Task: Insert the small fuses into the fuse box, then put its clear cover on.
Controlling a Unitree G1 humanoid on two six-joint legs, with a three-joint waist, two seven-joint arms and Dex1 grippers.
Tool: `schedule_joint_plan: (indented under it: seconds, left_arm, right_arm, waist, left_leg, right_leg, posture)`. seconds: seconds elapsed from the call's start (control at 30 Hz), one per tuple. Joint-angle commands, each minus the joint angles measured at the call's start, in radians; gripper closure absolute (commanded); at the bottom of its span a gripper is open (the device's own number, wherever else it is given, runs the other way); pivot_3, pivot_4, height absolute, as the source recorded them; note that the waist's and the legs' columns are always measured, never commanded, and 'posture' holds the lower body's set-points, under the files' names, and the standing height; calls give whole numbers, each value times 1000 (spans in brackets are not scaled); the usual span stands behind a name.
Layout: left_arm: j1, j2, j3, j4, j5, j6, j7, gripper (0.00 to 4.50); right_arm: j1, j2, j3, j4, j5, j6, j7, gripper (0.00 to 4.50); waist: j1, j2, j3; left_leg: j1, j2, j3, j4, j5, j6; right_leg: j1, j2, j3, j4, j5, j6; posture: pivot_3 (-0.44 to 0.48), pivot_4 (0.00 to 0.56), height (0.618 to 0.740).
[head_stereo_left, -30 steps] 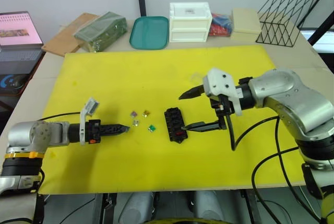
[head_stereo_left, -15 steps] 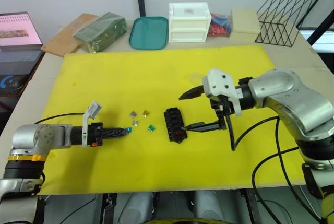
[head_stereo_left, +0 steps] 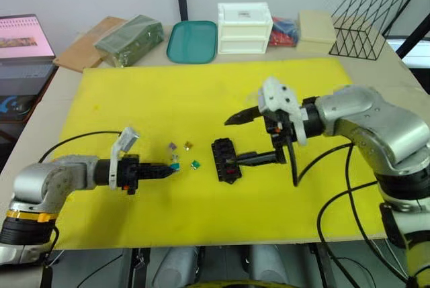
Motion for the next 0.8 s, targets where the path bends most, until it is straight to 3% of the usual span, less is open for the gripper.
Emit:
schedule_joint_plan:
  seconds: [0.03,0.23,0.33,0.47,0.8]
  left_arm:
    - [-68,-7,25,-153,-72,-8,11,4424]
    - [-213,-31,-71,-242,-10,-121,15,4424]
    - [-269,-50,-98,-240,10,-155,26,4500]
    - [-286,-53,-118,-236,23,-178,26,4500]
    - [-290,-57,-139,-225,45,-217,36,4500]
  right_arm:
    - [-70,31,-61,9,91,144,-58,0]
    - [-140,59,-70,8,220,343,-98,0]
    - [-158,74,-82,11,258,391,-124,588]
    - [-176,91,-96,24,290,435,-158,1965]
    - [-183,108,-85,44,317,480,-224,1965]
  waist:
    - [0,0,0]
    - [-3,0,0]
    - [-4,0,0]
    - [-6,0,0]
    - [-5,0,0]
  left_leg:
    - [0,0,0,0,0,0]
    - [0,0,0,0,0,0]
    - [0,0,1,0,0,0]
    - [0,0,1,0,0,0]
    - [0,0,1,0,0,0]
  right_leg:
    - [0,0,0,0,0,0]
    - [0,0,0,-1,0,0]
    - [0,1,0,-1,0,0]
    - [0,1,0,0,0,0]
    - [0,1,0,-1,0,0]
  posture:
    - [0,150,740]
    - [0,150,740]
    - [0,150,740]
    - [0,150,740]
    - [0,150,740]
